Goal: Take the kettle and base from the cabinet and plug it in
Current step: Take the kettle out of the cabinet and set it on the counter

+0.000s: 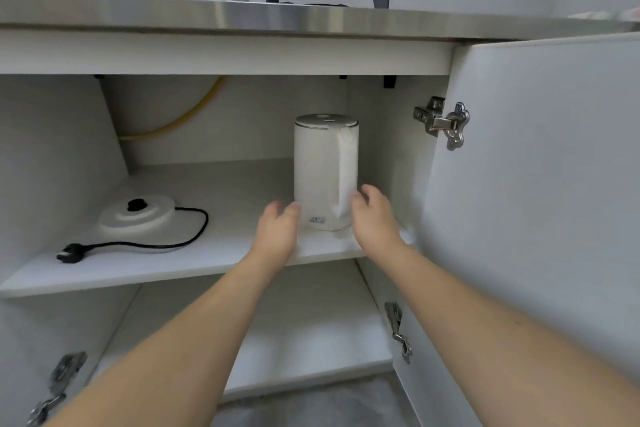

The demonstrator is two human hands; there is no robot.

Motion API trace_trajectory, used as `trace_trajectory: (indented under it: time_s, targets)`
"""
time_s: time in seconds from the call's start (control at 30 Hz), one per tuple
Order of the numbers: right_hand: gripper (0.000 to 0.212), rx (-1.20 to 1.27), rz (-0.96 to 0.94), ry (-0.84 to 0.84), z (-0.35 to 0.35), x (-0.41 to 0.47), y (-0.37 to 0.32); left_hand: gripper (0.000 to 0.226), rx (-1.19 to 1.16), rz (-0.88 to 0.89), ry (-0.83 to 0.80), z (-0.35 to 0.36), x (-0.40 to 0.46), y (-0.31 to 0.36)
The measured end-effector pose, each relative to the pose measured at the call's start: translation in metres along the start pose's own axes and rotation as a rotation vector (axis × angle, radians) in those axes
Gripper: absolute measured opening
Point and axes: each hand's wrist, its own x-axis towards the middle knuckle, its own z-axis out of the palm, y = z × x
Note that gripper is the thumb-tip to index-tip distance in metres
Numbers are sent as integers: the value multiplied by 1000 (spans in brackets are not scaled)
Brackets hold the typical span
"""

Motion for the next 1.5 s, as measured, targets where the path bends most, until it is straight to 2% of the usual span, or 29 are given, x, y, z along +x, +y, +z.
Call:
trace_trajectory:
  time_s: [0.13,0.2,0.3,0.37,0.47,0.5,0.57,0.6,0.7,0.8,0.87,1.03,1.17,1.33,1.43,1.5]
  targets:
    - [35,301,98,72,14,39,16,66,-241,-79,5,19,42,-1]
    - [41,368,157,56,23,57,31,67,-293,-73,-8,29,60,-6]
    - [59,165,157,-42,43,73,59,60,-167,38,20,49,75,-29]
    - [59,35,127,-42,46,72,63,59,17,129,58,55,74,-36]
    - [59,59,110,8,44,77,70,58,100,162,77,57,75,-37]
    - [61,100,127,22,43,80,73,54,90,184,74,55,75,-37]
    - [48,192,126,40,42,81,76,46,65,227,60,52,73,-38]
    - [50,204,109,45,42,81,78,43,42,236,53,52,71,-38]
    - [71,177,85,7,43,77,74,43,-88,206,31,49,72,-37]
    - [83,239,114,-78,35,70,60,47,-285,135,-68,41,73,-33]
    - [83,283,145,-107,28,58,51,46,-312,130,-138,33,65,-28]
    - [48,418,118,-58,20,2,44,38,-275,141,-235,12,28,-16]
    - [77,395,25,-64,4,-55,40,51,-209,147,-253,-13,-22,-17]
    - [82,348,70,-96,-1,-110,26,93,-249,48,-238,-37,-93,-10]
    - [78,306,125,-86,-7,-130,5,89,-271,-39,-255,-47,-125,-1]
    - [79,276,237,-108,-17,-141,-25,81,-257,-138,-226,-58,-140,21]
